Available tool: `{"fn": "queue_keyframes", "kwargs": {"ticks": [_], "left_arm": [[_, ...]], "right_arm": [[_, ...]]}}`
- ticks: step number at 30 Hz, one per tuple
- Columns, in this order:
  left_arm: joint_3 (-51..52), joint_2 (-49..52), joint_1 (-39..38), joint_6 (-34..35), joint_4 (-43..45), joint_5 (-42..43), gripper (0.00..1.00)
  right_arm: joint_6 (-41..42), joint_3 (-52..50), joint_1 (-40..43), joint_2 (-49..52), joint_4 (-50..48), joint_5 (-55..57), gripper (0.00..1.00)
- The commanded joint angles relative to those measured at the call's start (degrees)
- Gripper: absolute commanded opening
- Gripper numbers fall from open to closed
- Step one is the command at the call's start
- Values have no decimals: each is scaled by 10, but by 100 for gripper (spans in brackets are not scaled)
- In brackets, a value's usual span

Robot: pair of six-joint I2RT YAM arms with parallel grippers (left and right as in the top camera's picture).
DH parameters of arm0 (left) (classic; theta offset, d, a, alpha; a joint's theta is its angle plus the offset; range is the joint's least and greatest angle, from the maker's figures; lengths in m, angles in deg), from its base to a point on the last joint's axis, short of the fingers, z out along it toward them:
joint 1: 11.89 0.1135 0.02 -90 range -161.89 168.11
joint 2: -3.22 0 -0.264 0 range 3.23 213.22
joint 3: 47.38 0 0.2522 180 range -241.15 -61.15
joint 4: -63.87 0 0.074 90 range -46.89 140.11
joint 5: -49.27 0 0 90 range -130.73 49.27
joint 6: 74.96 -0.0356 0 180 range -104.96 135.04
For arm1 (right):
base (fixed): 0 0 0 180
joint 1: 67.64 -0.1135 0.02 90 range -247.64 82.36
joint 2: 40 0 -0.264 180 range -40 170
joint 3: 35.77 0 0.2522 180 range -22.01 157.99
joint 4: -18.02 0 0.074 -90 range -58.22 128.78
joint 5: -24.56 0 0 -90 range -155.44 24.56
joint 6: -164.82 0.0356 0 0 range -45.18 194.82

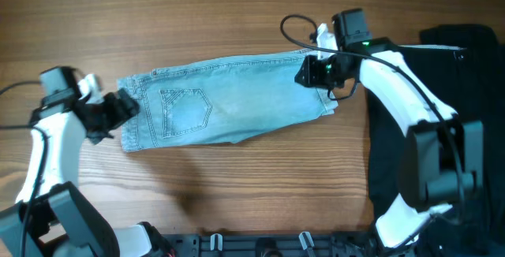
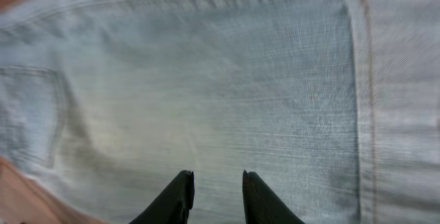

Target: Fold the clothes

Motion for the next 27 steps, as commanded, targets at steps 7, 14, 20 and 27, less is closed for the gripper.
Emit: {"fn": "queue_keyframes", "kwargs": {"ticks": [7,14,20,27], "left_arm": [[-7,171,44,-87,57,120,98],[-7,229,-21,-87,86,37,41],[-33,191,-22,-66,22,3,4],[-314,26,-24,-56,-268,-157,4]], "right_arm": [[-9,-9,-1,110,0,4,23],[-9,-9,-1,110,0,4,21],[-9,-7,1,105,10,4,13],[-11,8,14,-25,46,4,19]]}}
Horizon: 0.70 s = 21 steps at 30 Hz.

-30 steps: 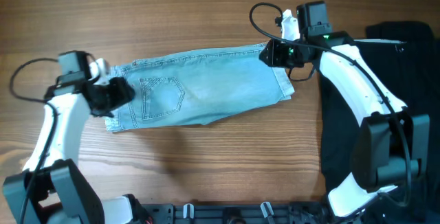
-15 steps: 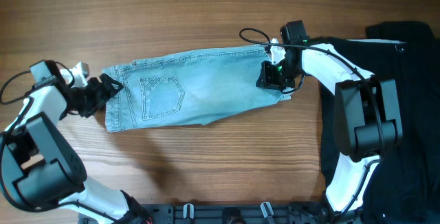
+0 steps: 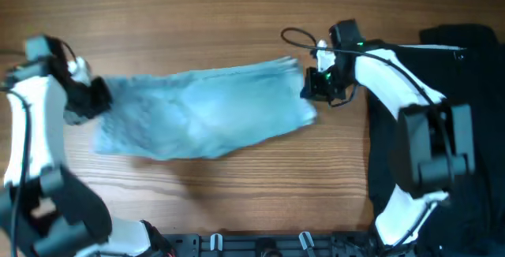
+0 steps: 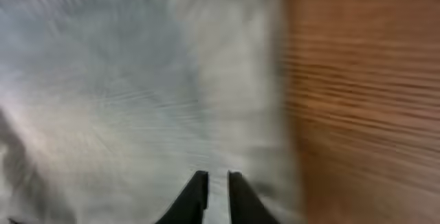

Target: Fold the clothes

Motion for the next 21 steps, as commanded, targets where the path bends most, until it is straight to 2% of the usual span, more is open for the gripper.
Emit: {"fn": "queue_keyframes", "kwargs": {"ticks": [1,5,8,15,17,19,21], "left_arm": [[-124,-56,-6,14,-65,-50,4],[-154,-65,-51,52,-80,16,4],[-152,-41,-144,126,-70,16,4],[-151,113,-332,281,-24,12,4],[-151,144,-363,305,0,12,4],[-151,190,-408,320,39,11,6],[-151,215,-428,335,48,1,4]], "right_arm": [[-7,9,2,-59,-5,2,20],[-7,9,2,-60,-6,2,20],[-7,9,2,-60,-6,2,20],[-7,9,2,-60,-6,4,22],[-7,9,2,-60,-7,4,22],[-8,9,2,-56,-7,4,27],[-9,4,0,-50,-13,1,25]]}}
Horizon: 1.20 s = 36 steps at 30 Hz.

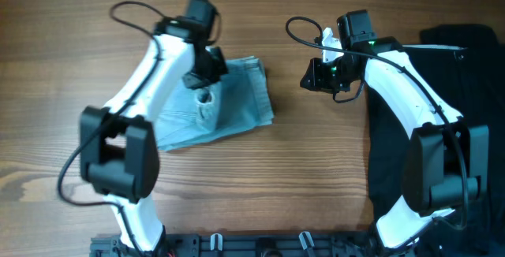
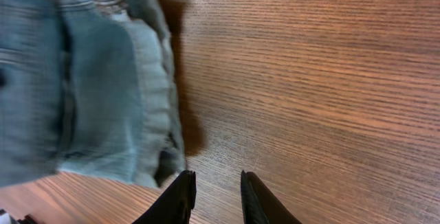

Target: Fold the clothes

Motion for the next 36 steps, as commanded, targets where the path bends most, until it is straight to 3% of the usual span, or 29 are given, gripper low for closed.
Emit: {"fn": "queue_keyframes", "kwargs": {"ticks": [1,10,20,26,27,28,29,31,34,36], "left_arm": [[-8,36,-34,39,8,3,4],[-15,4,-22,34,6,5,4],[-23,-82,-26,63,24,78,4],[-23,-47,-77,76,38,-7,11],[-23,-37,-80,80,42,-8,17],[-23,-26,-82,80,53,-8,29],[-23,-21,-82,79,63,-8,37],[-23,-19,-75,74,78,-14,54],[-25,-27,-42,44,73,7,56],[-25,-44,-14,30,45,22,52]], "right_arm": [[-36,1,-5,7,-7,-24,18],[-136,1,-90,112,-41,-50,11],[-140,1,-91,135,-31,-50,9],[-139,1,-91,135,-28,-45,9],[-139,1,-91,135,-28,-41,15],[-138,4,-90,135,-20,-39,21],[-135,8,-87,133,-9,-40,33],[-136,27,-75,106,31,-42,39],[-135,40,-59,37,48,-42,50],[-123,40,-58,0,47,-42,51]]}}
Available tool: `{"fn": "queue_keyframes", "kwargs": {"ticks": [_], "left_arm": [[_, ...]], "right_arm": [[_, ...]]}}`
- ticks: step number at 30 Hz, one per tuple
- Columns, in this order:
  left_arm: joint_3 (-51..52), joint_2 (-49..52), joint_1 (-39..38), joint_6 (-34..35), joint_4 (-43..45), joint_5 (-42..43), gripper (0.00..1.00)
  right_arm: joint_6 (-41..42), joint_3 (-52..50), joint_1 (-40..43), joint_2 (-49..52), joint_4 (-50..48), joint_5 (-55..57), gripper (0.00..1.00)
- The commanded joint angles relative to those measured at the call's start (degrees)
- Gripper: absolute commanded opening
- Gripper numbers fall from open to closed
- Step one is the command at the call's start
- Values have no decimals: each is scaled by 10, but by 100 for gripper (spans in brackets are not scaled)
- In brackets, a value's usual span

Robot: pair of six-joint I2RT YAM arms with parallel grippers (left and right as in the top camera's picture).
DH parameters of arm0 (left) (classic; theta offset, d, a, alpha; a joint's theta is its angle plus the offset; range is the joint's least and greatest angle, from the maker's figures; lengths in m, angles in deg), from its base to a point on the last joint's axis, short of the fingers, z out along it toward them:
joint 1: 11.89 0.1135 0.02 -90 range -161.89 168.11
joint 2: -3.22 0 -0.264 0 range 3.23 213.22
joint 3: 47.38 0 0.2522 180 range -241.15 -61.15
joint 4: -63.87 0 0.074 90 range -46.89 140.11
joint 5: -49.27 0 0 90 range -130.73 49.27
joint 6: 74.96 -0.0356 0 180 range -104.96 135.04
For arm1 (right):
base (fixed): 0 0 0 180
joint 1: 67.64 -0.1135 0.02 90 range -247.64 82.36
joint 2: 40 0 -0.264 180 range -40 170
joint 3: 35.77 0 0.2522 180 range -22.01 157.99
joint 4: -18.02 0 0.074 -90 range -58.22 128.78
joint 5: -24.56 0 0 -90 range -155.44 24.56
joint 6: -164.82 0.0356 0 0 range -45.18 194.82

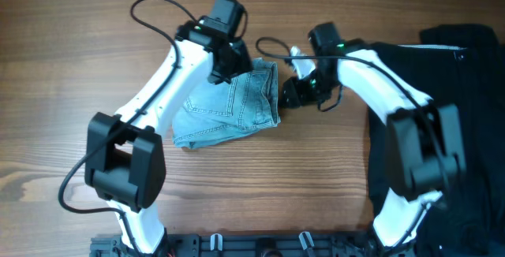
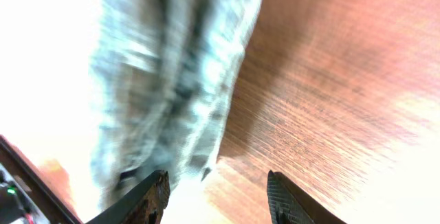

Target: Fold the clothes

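The light blue jeans point(image 1: 229, 103) lie folded into a short bundle in the middle of the wooden table. My left gripper point(image 1: 227, 66) sits on the bundle's top edge, reaching across from the left. Its fingers are hidden under the wrist, so I cannot tell whether they grip the denim. My right gripper point(image 1: 290, 91) is just beside the bundle's right edge. In the right wrist view it point(image 2: 218, 200) stands wide open over bare wood, with the blurred layered edge of the jeans point(image 2: 172, 80) ahead and to the left.
A black garment point(image 1: 458, 131) covers the right end of the table point(image 1: 95, 36), under the right arm's base. Cables loop above both wrists. A dark rail runs along the front edge.
My right gripper has moved left, from a hand's width off the jeans to their right edge, and its fingers stand much wider apart. The left gripper and the bundle have shifted slightly right.
The jeans lay stretched out, my left gripper at the waistband end and my right at the leg end. Then both ends were raised and blurred. Then the left gripper held the waistband end over the legs, with the right gripper off the cloth. Now the right is open at the fold.
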Motion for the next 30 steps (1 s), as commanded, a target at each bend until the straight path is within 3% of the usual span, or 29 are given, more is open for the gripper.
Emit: {"fn": "queue_keyframes", "kwargs": {"ticks": [1,2,4,5,6,10,13,16,20,22,24,27,30], "left_arm": [[-16,-31,53,-57,-49,17,46],[-16,-33,65,-75,-66,15,36],[-15,-33,90,-101,-110,15,20],[-14,-29,103,-116,-135,15,9],[-9,-27,108,-128,-143,15,4],[67,-27,110,-135,-126,15,4],[157,-27,110,-132,-62,15,4],[240,-27,110,-130,3,14,5],[254,-27,110,-130,41,2,5],[254,-27,110,-130,52,2,6],[254,-27,110,-126,56,2,6],[254,-27,110,-126,56,2,8],[240,-30,113,-126,32,16,10]], "right_arm": [[2,19,1,-65,-7,-33,50],[-2,19,1,-67,-16,-76,46],[-11,19,-1,-65,-40,-172,28],[-4,19,-11,-63,-52,-185,20],[-3,19,-21,-61,-54,-172,18],[-13,18,-81,-9,-8,-29,18],[5,18,-100,53,17,48,17],[144,19,-79,83,28,173,8],[145,66,-31,37,71,169,15],[43,92,-31,8,72,62,25],[5,94,-47,-7,59,-15,28],[-11,74,-94,3,30,20,27],[36,59,-107,46,16,140,23]]}}
